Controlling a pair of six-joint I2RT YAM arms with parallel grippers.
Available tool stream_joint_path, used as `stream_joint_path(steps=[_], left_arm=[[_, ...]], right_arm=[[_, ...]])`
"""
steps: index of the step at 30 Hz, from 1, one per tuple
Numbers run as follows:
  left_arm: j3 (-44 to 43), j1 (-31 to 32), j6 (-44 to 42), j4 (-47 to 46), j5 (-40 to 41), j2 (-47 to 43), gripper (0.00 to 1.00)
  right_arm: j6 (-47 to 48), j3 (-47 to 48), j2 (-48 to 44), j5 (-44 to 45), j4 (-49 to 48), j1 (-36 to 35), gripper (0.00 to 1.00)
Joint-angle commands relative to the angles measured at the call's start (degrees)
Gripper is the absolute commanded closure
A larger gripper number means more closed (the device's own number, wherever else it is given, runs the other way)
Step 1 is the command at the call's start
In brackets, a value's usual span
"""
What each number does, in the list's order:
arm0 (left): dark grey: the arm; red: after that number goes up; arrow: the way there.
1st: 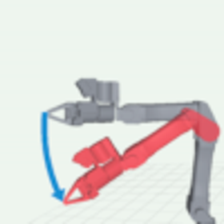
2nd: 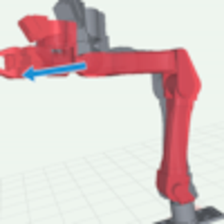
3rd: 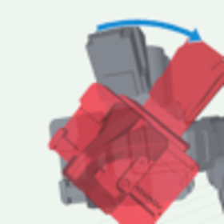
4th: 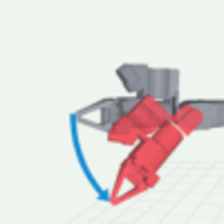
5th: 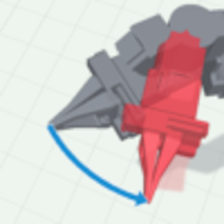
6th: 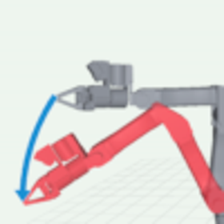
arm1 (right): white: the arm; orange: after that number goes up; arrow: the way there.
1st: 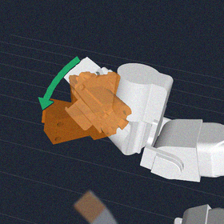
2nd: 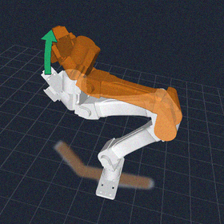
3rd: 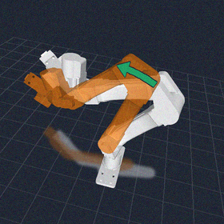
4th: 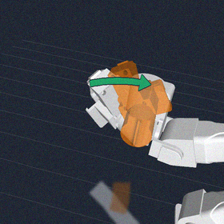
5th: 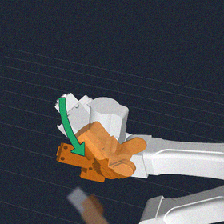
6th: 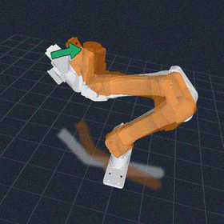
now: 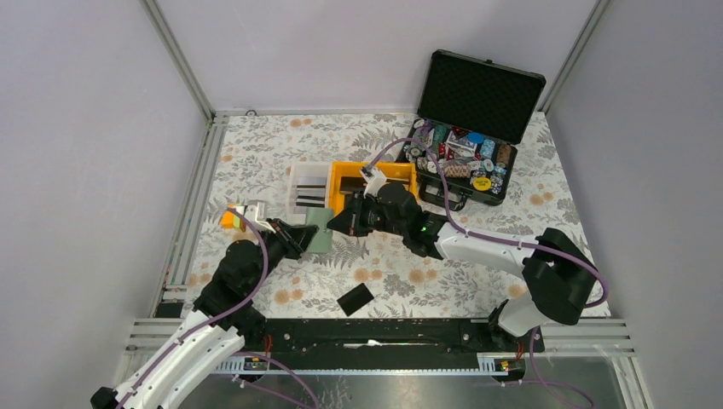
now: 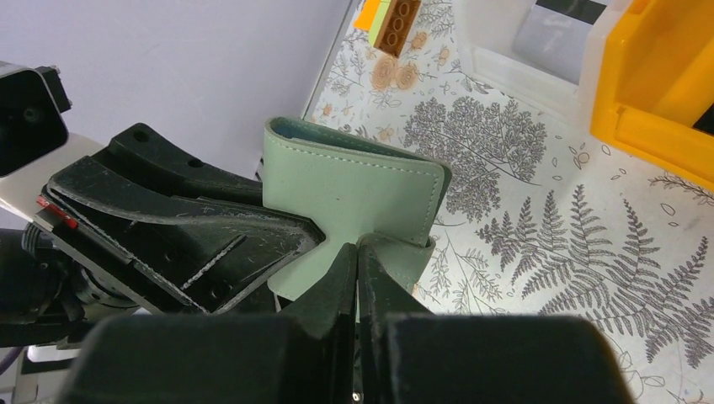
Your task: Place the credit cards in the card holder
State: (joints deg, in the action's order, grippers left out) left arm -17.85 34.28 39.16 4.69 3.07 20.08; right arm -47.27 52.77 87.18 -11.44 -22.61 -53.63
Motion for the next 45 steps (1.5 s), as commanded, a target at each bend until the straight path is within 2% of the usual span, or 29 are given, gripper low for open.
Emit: stream_joint_path(steps=[1, 24, 45], left_arm=[[-2.24, 1.63, -0.52, -4.39, 2.93, 0.56, 1.00], [-2.55, 2.85, 0.06, -4.34, 4.80, 0.94, 1.00], [-1.93, 3.12, 1.01, -4.43, 4.75, 1.42, 1.00]], right_arm=[[1.56, 3.50, -0.32, 1.09, 0.68, -0.86, 1.00], [7.04, 9.24, 2.25, 8.46, 12.76, -3.30, 1.00], [8.09, 12.58, 5.05, 8.48, 15.27, -4.54, 1.00]])
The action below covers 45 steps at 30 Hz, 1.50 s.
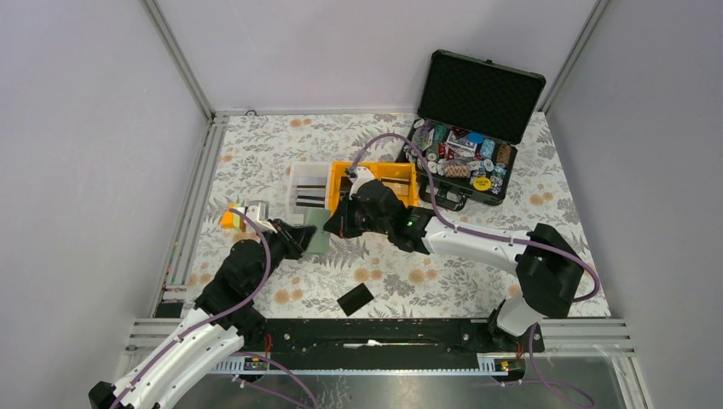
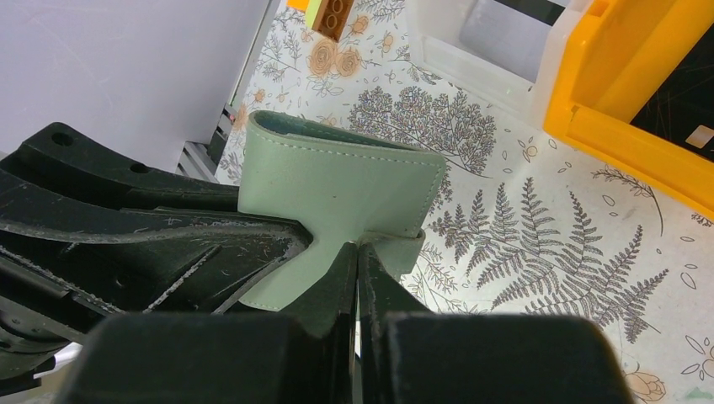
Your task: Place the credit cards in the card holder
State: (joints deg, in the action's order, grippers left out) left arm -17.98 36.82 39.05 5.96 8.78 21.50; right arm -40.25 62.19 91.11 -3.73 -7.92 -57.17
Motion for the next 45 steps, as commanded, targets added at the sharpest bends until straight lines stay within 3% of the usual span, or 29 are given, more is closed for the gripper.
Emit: stream_joint_path(steps=[1, 45], left_arm=[[-1.84, 0.56, 1.12, -5.69, -0.95, 0.07, 1.00], [2.57, 1.06, 7.92, -16.23, -4.56, 0.45, 1.00]], right_arm=[[1.00, 3.31, 1.23, 0.67, 0.62, -1.12, 1.00], [-4.66, 7.53, 8.85, -6.88, -6.00, -5.31, 1.00]])
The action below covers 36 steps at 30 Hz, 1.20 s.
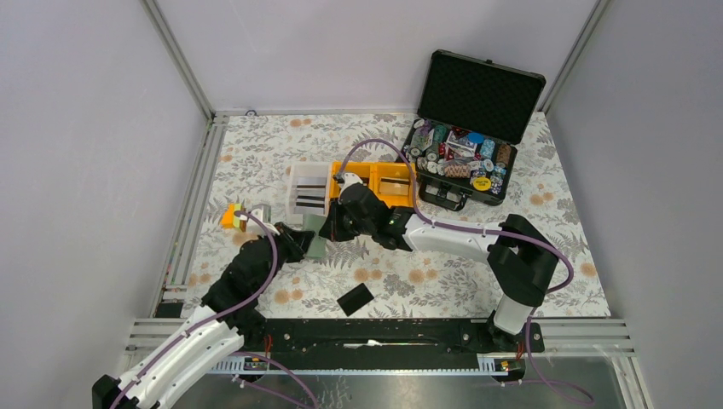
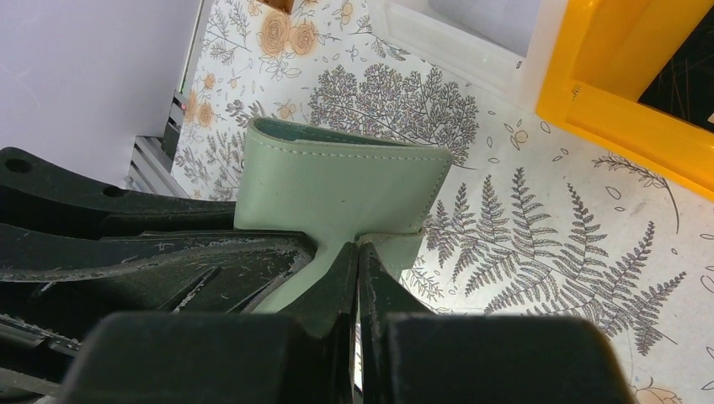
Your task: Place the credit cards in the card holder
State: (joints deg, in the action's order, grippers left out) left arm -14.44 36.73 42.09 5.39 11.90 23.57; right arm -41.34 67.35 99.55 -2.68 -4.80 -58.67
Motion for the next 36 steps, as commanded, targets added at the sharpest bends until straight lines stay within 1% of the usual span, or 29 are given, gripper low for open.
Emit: stream_joint_path(steps=[1, 13, 18, 25, 30, 36], left_arm=[[-0.74, 1.15, 4.97, -15.81, -7.75, -1.81, 1.00], [-0.52, 1.12, 2.72, -17.37, -10.67, -3.07, 1.00], [-0.65, 1.02, 0.82, -16.78, -11.64, -4.10, 1.00], [-0.88, 0.97, -2.16, -17.39, -14.40, -4.44, 1.00], [0.24, 0.96, -1.31, -19.36, -14.89, -3.65, 1.00], [1.40, 0.97, -0.69, -22.28, -15.83, -3.37, 1.00]], right_arm=[[-3.55, 2.37, 0.40, -8.20, -9.27, -3.75, 1.00], [-3.01, 2.59, -0.27, -10.21, -9.61, -3.73, 1.00], [-2.87, 4.42, 0.26, -11.61, -7.86, -3.73, 1.00], [-3.61, 5.87, 1.21, -15.33, -7.22, -3.04, 1.00], [-3.49, 5.97, 1.30, -16.13, -7.56, -2.34, 1.00], [-5.77, 5.75, 1.82, -19.14, -8.81, -0.56, 1.00]])
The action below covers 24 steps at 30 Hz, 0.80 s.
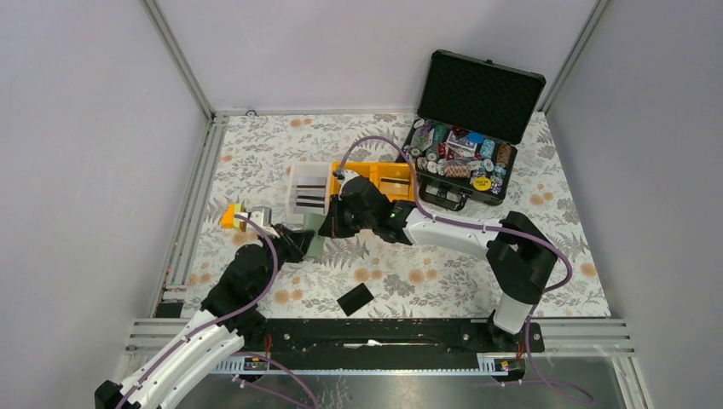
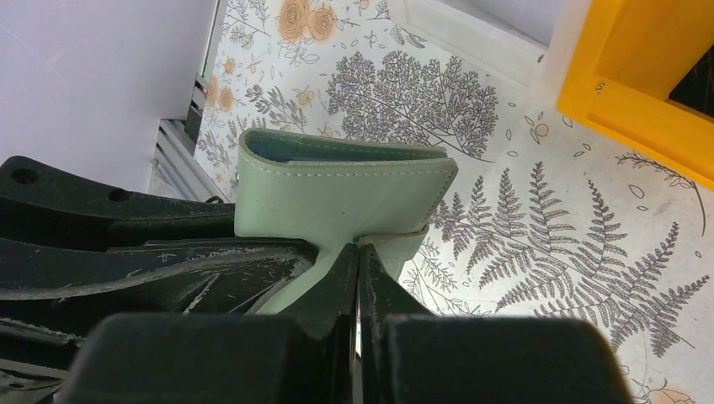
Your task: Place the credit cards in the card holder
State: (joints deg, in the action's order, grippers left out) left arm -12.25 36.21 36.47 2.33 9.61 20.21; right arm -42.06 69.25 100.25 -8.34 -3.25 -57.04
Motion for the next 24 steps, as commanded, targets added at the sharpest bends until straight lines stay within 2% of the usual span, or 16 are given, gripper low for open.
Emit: stream_joint_path(steps=[1, 5, 24], left_arm=[[-0.68, 1.46, 4.86, -19.61, -13.76, 0.15, 1.00], [-0.46, 1.50, 3.81, -20.27, -14.01, 1.12, 1.00], [1.31, 1.94, 1.88, -25.91, -11.73, 2.96, 1.00]], right_arm=[[-5.27, 4.39, 1.31, -13.57, -9.70, -2.05, 1.00], [-6.53, 6.76, 2.32, -12.93, -6.37, -1.70, 1.00], [-18.51, 11.66, 6.67, -8.08, -4.95, -0.97, 1.00]])
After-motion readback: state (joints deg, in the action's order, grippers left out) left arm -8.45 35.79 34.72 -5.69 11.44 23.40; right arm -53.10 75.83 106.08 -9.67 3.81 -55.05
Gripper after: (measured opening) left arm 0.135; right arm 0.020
